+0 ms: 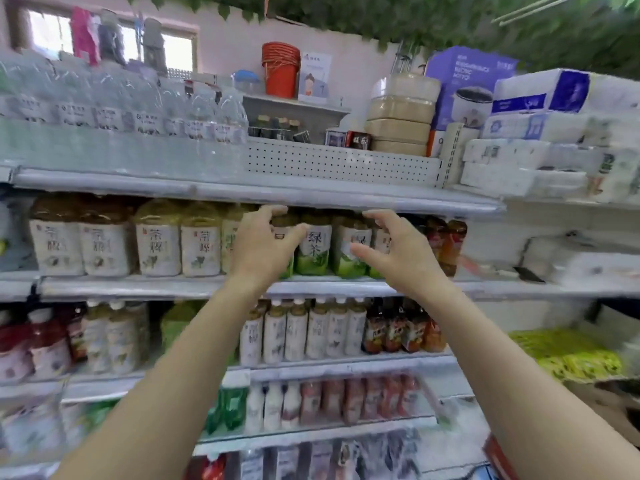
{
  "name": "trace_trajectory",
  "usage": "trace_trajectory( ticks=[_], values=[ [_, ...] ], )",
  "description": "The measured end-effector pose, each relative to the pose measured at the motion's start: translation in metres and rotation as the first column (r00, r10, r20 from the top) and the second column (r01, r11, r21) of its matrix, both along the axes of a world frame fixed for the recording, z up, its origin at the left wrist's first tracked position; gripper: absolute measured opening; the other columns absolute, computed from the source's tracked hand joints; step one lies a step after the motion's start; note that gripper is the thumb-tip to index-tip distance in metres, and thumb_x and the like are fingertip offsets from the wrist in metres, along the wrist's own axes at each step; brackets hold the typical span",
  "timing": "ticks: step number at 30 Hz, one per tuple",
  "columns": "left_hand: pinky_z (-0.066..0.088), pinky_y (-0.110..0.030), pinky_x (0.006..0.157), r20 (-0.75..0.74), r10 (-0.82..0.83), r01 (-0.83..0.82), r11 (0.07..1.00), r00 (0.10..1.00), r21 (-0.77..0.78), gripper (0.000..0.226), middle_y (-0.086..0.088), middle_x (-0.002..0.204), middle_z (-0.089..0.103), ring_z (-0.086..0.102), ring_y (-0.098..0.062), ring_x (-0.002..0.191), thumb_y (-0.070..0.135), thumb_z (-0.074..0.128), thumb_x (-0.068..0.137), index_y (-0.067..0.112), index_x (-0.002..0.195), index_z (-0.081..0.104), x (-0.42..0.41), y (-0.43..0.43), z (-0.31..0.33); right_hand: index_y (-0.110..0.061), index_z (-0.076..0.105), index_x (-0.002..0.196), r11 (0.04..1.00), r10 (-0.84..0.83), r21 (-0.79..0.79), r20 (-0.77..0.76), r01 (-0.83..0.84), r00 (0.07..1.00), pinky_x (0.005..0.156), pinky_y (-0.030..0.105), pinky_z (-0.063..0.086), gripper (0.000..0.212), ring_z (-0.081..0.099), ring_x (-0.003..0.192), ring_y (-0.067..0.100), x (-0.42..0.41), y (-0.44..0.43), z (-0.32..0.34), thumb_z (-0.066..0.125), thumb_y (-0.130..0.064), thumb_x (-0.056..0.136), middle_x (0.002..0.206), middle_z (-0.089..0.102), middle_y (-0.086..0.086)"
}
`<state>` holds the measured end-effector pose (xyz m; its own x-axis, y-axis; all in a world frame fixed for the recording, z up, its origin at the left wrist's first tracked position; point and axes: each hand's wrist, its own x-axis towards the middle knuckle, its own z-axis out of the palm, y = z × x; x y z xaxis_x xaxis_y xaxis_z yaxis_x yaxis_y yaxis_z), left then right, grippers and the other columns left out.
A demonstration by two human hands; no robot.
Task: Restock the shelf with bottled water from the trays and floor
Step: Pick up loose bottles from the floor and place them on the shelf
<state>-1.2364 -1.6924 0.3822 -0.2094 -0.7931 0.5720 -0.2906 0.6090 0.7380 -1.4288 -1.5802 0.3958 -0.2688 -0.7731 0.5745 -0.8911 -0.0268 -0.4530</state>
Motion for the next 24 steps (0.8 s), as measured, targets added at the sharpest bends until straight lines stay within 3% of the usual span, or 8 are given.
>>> trace_trajectory(
  ticks=[4, 7, 11, 15, 20, 24],
  values=[
    [0.044, -0.041, 0.105, 0.033, -0.015, 0.014, 1.000, 0.999, 0.020, 0.041, 0.002, 0.131, 0.052, 0.049, -0.017, 0.124, 0.042, 0.064, 0.093, 0.026, 0.130, 0.057, -0.010, 0.084, -0.048, -0.027, 0.048, 0.146, 1.000, -0.017, 0.023, 0.043, 0.016, 0.999, 0.105, 0.026, 0.036, 0.057, 0.046, 0.135, 0.014, -0.016, 0.078, -0.045, 0.067, -0.045, 0.095, 0.144, 0.053, -0.004],
    [0.046, -0.041, 0.104, 0.097, 0.005, -0.006, 1.000, 0.995, 0.016, 0.039, 0.001, 0.126, 0.056, 0.053, -0.018, 0.120, 0.041, 0.064, 0.094, 0.022, 0.128, 0.060, -0.012, 0.123, -0.081, -0.027, 0.049, 0.146, 0.997, -0.018, 0.072, 0.079, 0.012, 0.997, 0.109, 0.033, 0.042, 0.057, 0.047, 0.134, 0.014, -0.028, 0.126, -0.071, 0.064, -0.048, 0.095, 0.144, 0.053, -0.006],
    [0.037, -0.028, 0.104, 0.259, 0.010, -0.005, 1.000, 0.966, -0.020, 0.041, -0.002, 0.126, 0.058, 0.048, -0.017, 0.125, 0.042, 0.064, 0.093, 0.016, 0.125, 0.063, -0.014, 0.147, -0.114, -0.029, 0.048, 0.146, 0.986, -0.002, 0.166, 0.081, -0.012, 0.997, 0.108, 0.034, 0.043, 0.060, 0.047, 0.133, 0.013, -0.044, 0.164, -0.094, 0.067, -0.048, 0.092, 0.143, 0.052, -0.005],
    [0.030, -0.020, 0.100, 0.325, 0.008, -0.005, 1.000, 0.946, -0.013, 0.042, -0.004, 0.128, 0.056, 0.048, -0.017, 0.125, 0.041, 0.065, 0.092, 0.015, 0.125, 0.064, -0.016, 0.153, -0.131, -0.033, 0.048, 0.144, 0.966, 0.010, 0.257, 0.063, -0.026, 0.998, 0.101, 0.029, 0.041, 0.061, 0.048, 0.133, 0.012, -0.062, 0.173, -0.108, 0.068, -0.051, 0.089, 0.143, 0.053, -0.006],
    [0.033, -0.031, 0.106, 0.363, -0.017, 0.017, 1.000, 0.932, 0.003, 0.043, -0.004, 0.131, 0.053, 0.045, -0.022, 0.130, 0.043, 0.064, 0.091, 0.017, 0.125, 0.063, -0.036, 0.135, -0.147, -0.037, 0.049, 0.143, 0.953, -0.027, 0.304, 0.086, -0.001, 0.996, 0.102, 0.024, 0.034, 0.063, 0.046, 0.134, 0.012, -0.078, 0.157, -0.127, 0.071, -0.052, 0.086, 0.144, 0.051, -0.004],
    [0.031, -0.029, 0.107, 0.377, -0.039, 0.028, 0.999, 0.926, 0.035, 0.045, -0.006, 0.135, 0.050, 0.043, -0.022, 0.132, 0.042, 0.065, 0.092, 0.015, 0.128, 0.061, -0.058, 0.108, -0.159, -0.037, 0.049, 0.143, 0.934, -0.046, 0.358, 0.086, 0.012, 0.995, 0.106, 0.024, 0.033, 0.066, 0.046, 0.136, 0.013, -0.095, 0.127, -0.144, 0.074, -0.054, 0.084, 0.146, 0.050, -0.003]
  ],
)
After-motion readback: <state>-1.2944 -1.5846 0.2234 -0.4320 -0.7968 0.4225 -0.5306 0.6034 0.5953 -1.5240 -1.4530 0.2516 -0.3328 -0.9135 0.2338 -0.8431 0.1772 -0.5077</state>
